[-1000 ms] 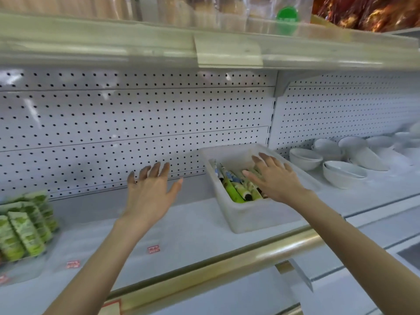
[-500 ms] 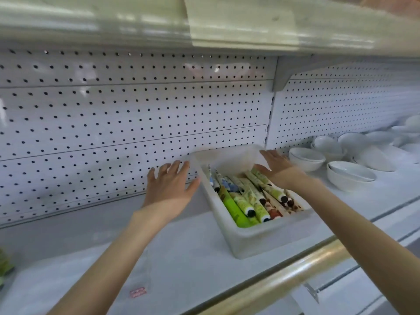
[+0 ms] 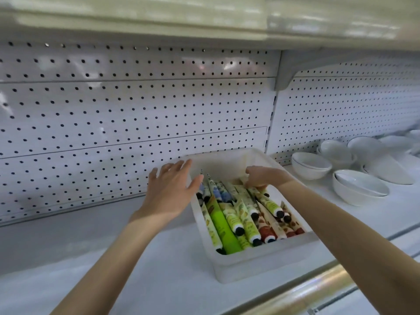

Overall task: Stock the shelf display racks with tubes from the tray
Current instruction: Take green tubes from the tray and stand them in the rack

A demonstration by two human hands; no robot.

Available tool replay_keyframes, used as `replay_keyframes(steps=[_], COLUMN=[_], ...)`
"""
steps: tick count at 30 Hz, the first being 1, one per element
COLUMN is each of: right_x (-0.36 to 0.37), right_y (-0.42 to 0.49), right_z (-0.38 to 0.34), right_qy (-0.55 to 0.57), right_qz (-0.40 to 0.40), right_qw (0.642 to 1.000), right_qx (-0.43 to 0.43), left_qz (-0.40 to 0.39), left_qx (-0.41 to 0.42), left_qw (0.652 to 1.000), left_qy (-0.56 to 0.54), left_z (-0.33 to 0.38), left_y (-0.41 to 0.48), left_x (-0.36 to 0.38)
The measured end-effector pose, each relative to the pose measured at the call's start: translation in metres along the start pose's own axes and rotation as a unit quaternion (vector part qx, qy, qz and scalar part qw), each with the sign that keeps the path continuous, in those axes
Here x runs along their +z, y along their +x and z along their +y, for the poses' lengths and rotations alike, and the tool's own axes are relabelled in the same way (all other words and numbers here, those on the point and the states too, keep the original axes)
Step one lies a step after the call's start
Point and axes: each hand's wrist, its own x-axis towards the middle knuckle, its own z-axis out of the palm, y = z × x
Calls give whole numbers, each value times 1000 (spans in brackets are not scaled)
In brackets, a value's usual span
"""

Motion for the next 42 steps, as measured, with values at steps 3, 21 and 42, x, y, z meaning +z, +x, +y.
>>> replay_keyframes(steps=[3, 21, 42], right_x=[12, 2, -9], right_y=[7, 5, -28], right_z=[1, 5, -24], right_qy=[-17, 171, 499], right_qz=[0, -3, -146], right_qw=[1000, 981, 787], right_qx=[1, -87, -334], left_qz=[7, 52, 95], left_qx=[0, -8, 25], left_qw=[1000, 991, 871], left_qy=[-19, -119, -482], left_z=[2, 19, 23], left_y=[2, 17, 25], left_x=[2, 9, 2])
